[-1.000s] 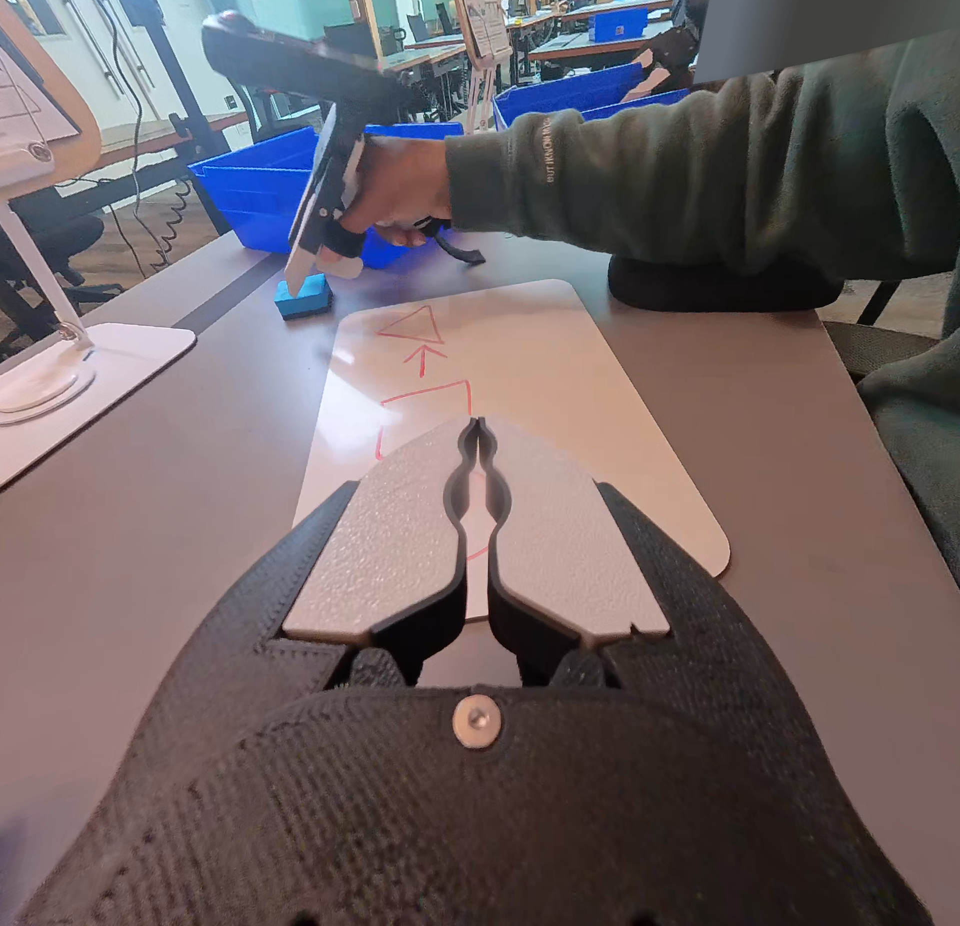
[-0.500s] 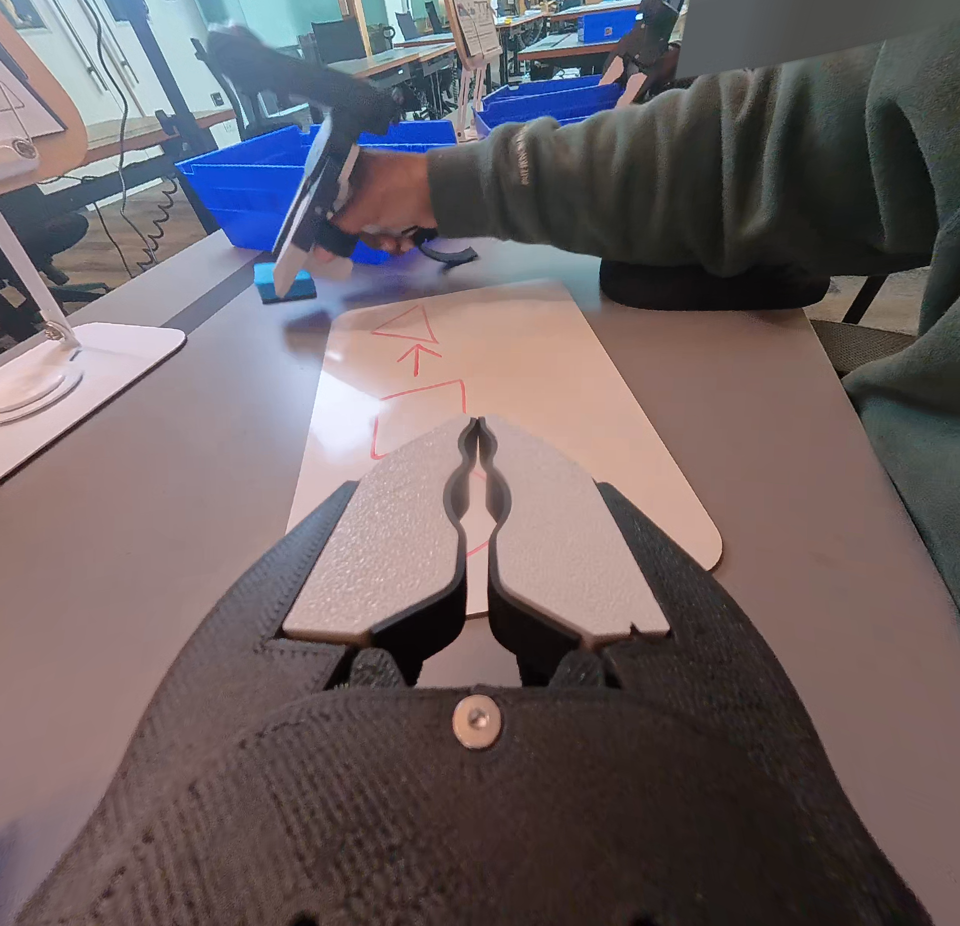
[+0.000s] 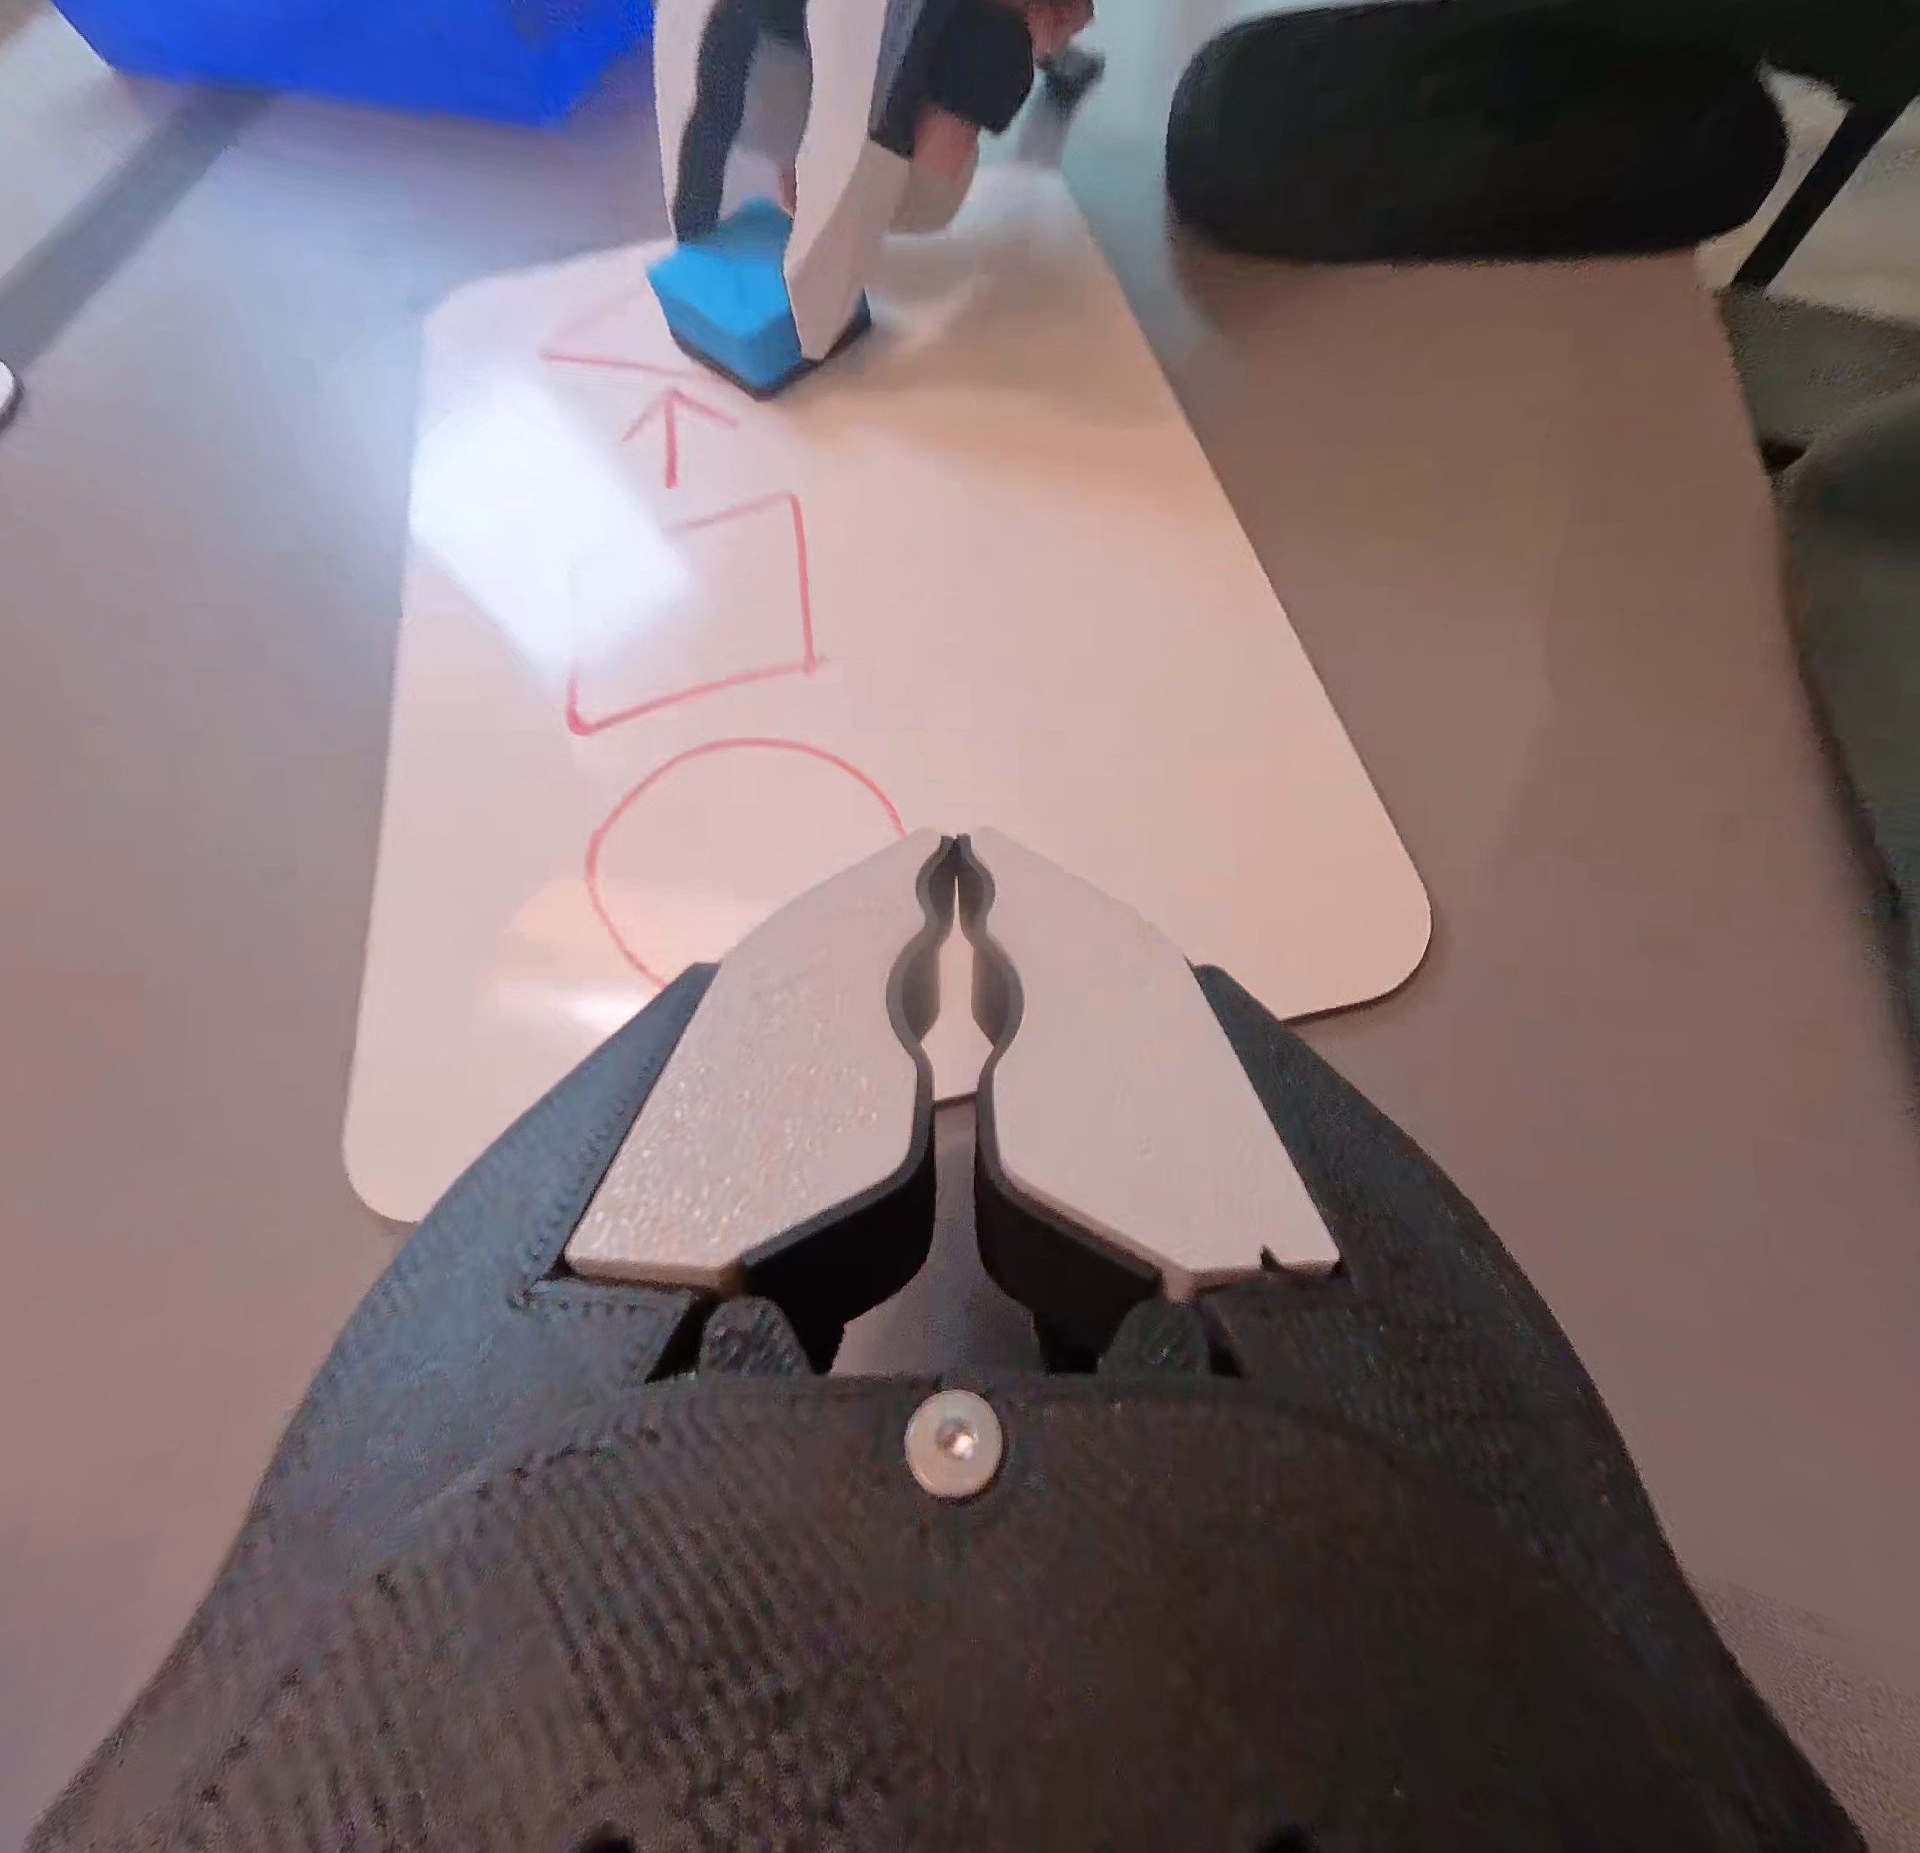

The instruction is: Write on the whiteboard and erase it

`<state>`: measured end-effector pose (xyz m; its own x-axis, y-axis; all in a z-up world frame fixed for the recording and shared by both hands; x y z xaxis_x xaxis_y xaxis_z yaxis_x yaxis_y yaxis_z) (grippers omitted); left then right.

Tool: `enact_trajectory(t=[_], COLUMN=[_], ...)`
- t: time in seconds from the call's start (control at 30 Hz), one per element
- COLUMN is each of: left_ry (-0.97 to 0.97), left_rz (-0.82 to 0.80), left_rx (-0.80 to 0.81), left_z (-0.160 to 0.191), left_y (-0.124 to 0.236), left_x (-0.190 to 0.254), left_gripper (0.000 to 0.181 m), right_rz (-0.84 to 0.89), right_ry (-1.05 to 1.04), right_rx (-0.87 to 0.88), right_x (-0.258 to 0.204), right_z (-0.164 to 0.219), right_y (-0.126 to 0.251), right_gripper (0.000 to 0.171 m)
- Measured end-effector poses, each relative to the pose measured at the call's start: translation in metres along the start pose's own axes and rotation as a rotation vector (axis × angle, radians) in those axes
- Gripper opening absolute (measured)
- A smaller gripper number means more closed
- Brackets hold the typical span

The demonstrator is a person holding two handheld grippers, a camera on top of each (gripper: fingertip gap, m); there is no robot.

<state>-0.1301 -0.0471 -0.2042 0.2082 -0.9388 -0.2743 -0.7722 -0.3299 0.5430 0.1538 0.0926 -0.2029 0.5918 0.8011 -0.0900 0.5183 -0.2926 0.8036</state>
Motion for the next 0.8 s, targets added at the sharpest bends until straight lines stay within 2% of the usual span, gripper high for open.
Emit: enact_trajectory(t=[0.23, 0.43, 0.63, 0.73, 0.8], left_ry=[-0.075, -0.065, -0.038, -0.045, -0.054], left_rz=[0.044, 0.102, 0.13, 0.137, 0.135], left_rx=[-0.12, -0.164, -0.177, -0.174, -0.178], left_z=[-0.001, -0.001, -0.001, -0.001, -0.001], left_y=[-0.013, -0.017, -0.018, -0.018, -0.018], left_x=[0.016, 0.022, 0.023, 0.024, 0.024], left_gripper=[0.0, 0.0, 0.0, 0.0, 0.0], right_rz=[-0.036, -0.05, -0.05, -0.045, -0.065], right_ry=[-0.044, -0.062, -0.06, -0.069, -0.066], right_rx=[0.082, 0.094, 0.072, 0.051, 0.044], right_x=[0.001, 0.005, 0.004, 0.008, 0.007], right_z=[0.002, 0.009, 0.005, 0.0, -0.003], right_y=[0.012, 0.021, 0.011, 0.007, 0.003], right_gripper=[0.065, 0.064, 0.066, 0.052, 0.05])
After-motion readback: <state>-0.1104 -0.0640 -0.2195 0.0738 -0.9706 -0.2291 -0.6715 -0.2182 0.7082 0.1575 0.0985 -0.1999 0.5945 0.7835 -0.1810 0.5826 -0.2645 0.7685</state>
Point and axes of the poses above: each gripper's, where its closed fingertips meet, y back along the fingers, z out of its underside, x = y × z across the jaws, the point moved 10 cm from there along y, back along the fingers, and after that the axes turned 14 degrees about -y, right-handed, at the moved point
